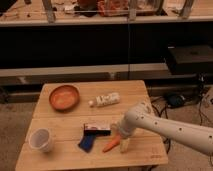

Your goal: Place the pepper in the ceramic bowl

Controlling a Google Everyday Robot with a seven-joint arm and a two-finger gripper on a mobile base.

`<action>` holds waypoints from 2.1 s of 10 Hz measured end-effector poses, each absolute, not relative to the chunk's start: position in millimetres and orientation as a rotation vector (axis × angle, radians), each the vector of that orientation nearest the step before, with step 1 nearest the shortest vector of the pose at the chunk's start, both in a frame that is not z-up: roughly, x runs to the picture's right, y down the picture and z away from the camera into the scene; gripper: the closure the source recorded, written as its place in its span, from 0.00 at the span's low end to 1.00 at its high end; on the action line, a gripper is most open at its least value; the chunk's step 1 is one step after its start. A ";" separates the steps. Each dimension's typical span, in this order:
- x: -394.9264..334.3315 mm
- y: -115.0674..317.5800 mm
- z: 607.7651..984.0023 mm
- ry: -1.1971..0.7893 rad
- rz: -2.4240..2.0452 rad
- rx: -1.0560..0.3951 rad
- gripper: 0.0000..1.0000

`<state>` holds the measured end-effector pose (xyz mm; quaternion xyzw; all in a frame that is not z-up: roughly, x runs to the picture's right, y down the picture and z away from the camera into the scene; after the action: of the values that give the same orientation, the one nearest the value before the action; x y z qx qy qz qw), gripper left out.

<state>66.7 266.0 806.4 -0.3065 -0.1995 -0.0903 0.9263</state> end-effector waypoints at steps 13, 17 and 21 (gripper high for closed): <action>68.7 266.7 802.2 -0.401 -0.197 -0.625 0.99; 67.4 258.2 800.9 -0.395 -0.202 -0.615 0.99; 70.7 255.8 797.1 -0.390 -0.203 -0.608 0.99</action>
<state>70.7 255.8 797.1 -0.2967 -0.1905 -0.0989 0.9305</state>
